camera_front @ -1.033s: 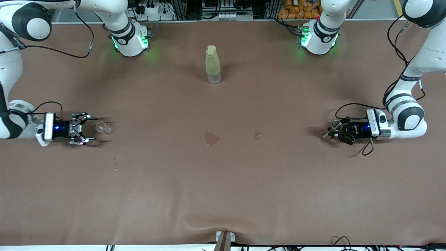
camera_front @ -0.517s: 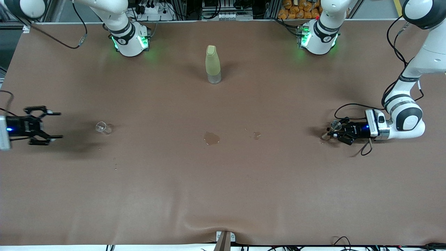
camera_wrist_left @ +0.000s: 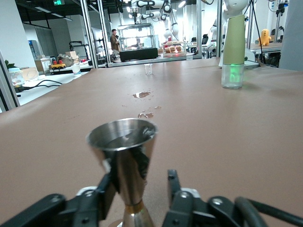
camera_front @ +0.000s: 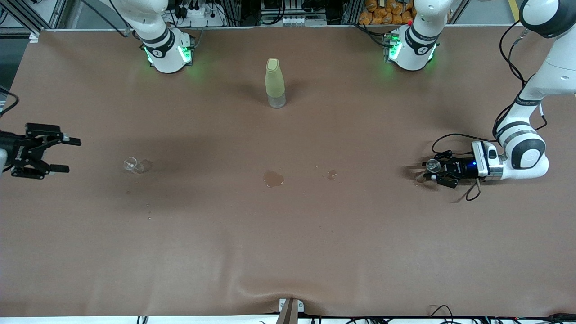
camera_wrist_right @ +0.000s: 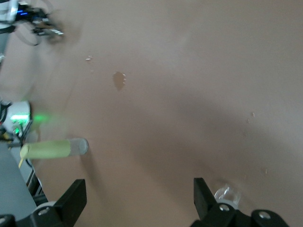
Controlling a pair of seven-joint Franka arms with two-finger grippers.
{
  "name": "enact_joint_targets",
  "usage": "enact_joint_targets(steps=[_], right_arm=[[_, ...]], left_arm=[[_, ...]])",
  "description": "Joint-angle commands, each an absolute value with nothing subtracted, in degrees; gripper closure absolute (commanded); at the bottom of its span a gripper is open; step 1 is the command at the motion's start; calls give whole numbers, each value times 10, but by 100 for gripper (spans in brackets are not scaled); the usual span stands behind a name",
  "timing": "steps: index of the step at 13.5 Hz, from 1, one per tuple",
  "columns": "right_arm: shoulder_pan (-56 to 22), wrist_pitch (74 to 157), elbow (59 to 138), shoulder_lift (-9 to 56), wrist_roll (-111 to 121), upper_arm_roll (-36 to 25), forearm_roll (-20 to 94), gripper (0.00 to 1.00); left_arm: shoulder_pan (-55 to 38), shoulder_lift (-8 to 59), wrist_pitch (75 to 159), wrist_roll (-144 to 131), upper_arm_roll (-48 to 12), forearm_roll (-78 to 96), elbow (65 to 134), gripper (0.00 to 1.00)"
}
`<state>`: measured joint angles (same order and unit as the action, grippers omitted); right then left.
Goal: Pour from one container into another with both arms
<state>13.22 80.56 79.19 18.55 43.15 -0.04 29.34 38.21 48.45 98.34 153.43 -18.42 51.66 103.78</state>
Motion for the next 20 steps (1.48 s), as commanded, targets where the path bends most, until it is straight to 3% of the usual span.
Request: enact_joint_targets(steps=[1, 2, 3, 8, 10, 13, 20], right_arm=[[100, 824, 830, 141, 271, -3, 243, 0], [78, 832, 831, 130, 225, -4, 213, 0], [63, 839, 832, 120, 192, -3, 180, 0], [1, 947, 970, 5, 113, -3, 83, 0], [1, 939, 948, 5, 111, -3, 22, 0], [11, 845, 867, 27, 97, -5, 5, 0], [27, 869, 853, 40, 41, -6, -26, 0]], left_arm=[[387, 490, 976, 1539, -189, 504, 1029, 22], [388, 490, 976, 1539, -189, 504, 1029, 2], [388, 490, 976, 1538, -188, 504, 1029, 0], [387, 480, 976, 1529, -170, 450, 997, 0], [391, 470, 976, 1508, -167, 412, 985, 0], [394, 443, 976, 1443, -165, 356, 954, 0], [389, 328, 977, 1332, -170, 252, 932, 0]])
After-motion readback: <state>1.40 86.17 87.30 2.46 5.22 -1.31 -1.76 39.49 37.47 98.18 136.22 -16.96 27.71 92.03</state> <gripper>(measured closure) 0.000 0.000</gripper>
